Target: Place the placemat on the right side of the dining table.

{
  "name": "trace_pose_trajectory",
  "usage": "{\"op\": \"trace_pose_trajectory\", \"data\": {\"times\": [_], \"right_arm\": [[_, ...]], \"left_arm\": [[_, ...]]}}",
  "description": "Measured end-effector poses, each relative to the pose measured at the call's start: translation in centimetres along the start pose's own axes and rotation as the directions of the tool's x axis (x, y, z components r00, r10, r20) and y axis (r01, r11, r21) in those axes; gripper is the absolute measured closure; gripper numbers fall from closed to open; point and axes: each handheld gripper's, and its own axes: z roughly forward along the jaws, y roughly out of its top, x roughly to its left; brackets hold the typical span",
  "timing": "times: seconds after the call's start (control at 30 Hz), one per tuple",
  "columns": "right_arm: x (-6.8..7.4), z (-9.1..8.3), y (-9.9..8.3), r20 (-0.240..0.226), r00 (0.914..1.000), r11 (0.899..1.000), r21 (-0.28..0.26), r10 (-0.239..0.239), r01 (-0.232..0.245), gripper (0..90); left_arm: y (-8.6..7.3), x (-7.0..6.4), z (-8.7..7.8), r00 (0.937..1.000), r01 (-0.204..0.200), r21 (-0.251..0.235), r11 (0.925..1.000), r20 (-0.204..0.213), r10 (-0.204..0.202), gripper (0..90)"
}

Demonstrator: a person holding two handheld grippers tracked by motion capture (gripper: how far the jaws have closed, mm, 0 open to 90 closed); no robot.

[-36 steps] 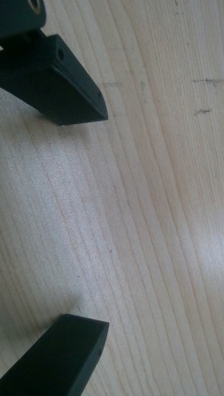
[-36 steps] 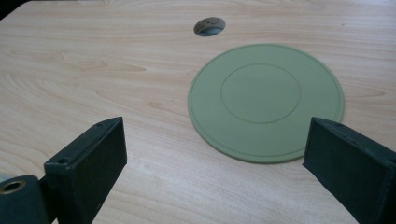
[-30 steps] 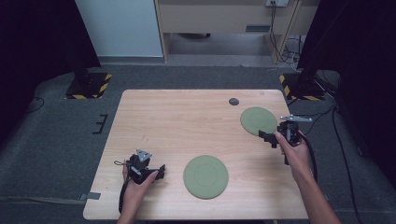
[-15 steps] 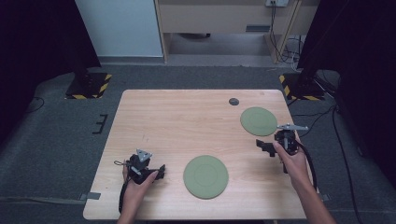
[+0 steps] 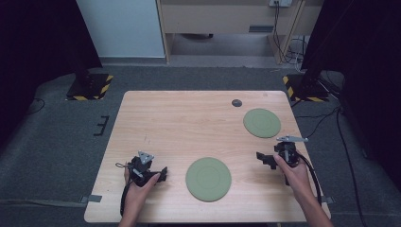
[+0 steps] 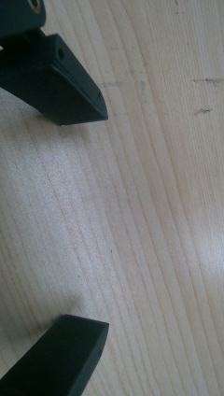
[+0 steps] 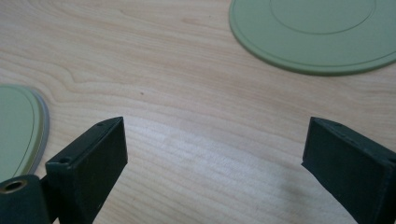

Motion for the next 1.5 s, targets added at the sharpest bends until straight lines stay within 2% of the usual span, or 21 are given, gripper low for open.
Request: {"op": "trace_pose_trajectory", "data": {"times": [0.3, 0.8, 1.03, 1.1, 1.2, 1.5], "right_arm": [[0.7, 0.4, -1.1, -0.020, 0.9998, 1.000, 0.016, -0.007, 0.008, 6.7], [2.5, 1.6, -1.2, -0.043, 0.9984, 0.999, 0.027, -0.037, 0.038, 6.6], [3.2, 2.2, -0.8, -0.009, 0.9985, 0.998, 0.016, -0.053, 0.054, 5.8], [3.3, 2.5, -0.7, -0.007, 0.9992, 0.999, 0.019, -0.040, 0.040, 5.5], [3.5, 3.0, -0.5, 0.017, 0.9993, 0.999, 0.019, -0.033, 0.033, 5.6], [4.1, 4.4, -0.8, 0.093, 0.9942, 0.998, 0.033, -0.053, 0.050, 5.6]], "left_arm": [[0.0, 0.0, 0.0, 1.0000, 0.000, 0.000, 1.0000, 0.000, 0.000, 1.1], [0.0, 0.0, 0.0, 1.0000, 0.000, 0.000, 1.0000, 0.000, 0.000, 1.1], [0.0, 0.0, 0.0, 1.0000, 0.000, 0.000, 1.0000, 0.000, 0.000, 1.1], [0.0, 0.0, 0.0, 1.0000, 0.000, 0.000, 1.0000, 0.000, 0.000, 1.1], [0.0, 0.0, 0.0, 1.0000, 0.000, 0.000, 1.0000, 0.000, 0.000, 1.1], [0.0, 0.0, 0.0, 1.0000, 0.000, 0.000, 1.0000, 0.001, 0.000, 1.1]]}}
